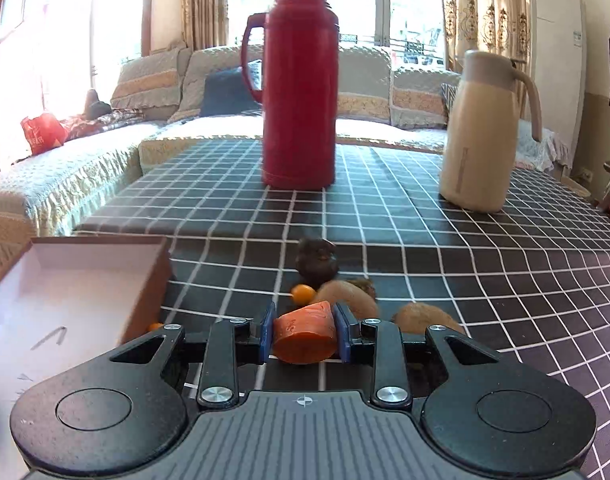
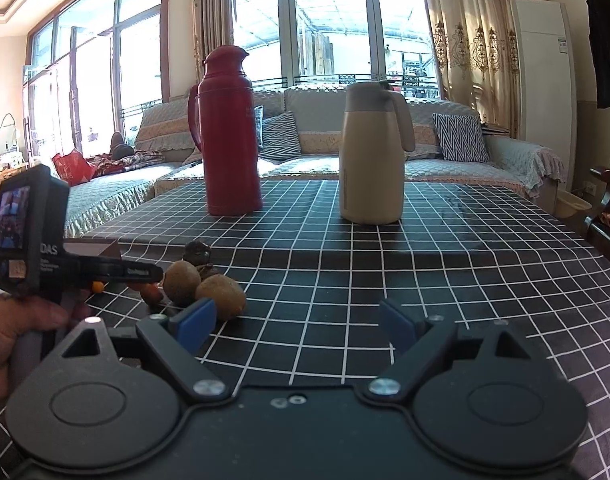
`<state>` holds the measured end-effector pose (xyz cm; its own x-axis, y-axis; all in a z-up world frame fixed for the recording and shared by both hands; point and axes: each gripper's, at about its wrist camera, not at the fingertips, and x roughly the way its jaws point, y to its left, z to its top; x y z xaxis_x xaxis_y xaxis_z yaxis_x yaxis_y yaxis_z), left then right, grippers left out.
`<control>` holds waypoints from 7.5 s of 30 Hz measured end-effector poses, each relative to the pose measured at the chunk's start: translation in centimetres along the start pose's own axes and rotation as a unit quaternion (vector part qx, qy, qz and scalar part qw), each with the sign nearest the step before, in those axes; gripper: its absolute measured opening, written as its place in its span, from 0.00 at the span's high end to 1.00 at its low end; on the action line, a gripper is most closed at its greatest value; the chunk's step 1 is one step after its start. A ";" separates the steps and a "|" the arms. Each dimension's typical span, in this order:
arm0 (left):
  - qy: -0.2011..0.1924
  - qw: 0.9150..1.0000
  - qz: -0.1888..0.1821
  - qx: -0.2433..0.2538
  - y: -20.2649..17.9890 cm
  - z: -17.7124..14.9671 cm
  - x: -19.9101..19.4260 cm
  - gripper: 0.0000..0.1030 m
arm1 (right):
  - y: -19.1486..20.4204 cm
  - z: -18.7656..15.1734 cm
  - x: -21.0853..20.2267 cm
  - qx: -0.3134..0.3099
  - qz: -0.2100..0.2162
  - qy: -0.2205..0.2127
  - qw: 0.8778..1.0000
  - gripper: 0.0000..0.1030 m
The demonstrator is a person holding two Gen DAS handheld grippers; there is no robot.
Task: Organize fruits
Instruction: 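Close the left gripper on an orange carrot chunk, then carry the carrot chunk with the left gripper into the white tray and release, then reach the right gripper to a brown kiwi and close on it, then carry the kiwi with the right gripper into the white tray and release, then reach the left gripper to another carrot chunk and close on it, then carry the carrot chunk with the left gripper into the tray and release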
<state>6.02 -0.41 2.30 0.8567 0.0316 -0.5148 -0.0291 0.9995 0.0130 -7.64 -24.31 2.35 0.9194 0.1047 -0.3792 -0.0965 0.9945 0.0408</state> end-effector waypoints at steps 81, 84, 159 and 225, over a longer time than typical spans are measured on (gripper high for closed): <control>0.010 0.998 0.058 0.021 9.8 -3.8 -6.9 0.06 | 8.9 -0.1 18.4 -0.118 0.027 0.091 0.988 0.01; 0.012 0.998 0.059 0.018 10.2 -3.9 -6.7 0.06 | 8.8 -0.1 18.9 -0.117 0.024 0.093 0.988 0.05; -0.006 0.997 0.042 -0.063 17.7 -4.1 -7.1 0.00 | 25.4 6.2 18.0 -0.096 0.094 0.020 0.991 0.09; 0.019 0.994 0.107 -0.006 14.0 2.0 3.6 0.65 | 5.3 0.8 4.7 0.013 0.014 -0.015 1.000 0.07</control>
<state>9.76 13.67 2.30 0.8106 0.2434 -0.5326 -0.2153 0.9697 0.1155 -3.51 -18.50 1.48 0.9272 0.1329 -0.3501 -0.1135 0.9907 0.0754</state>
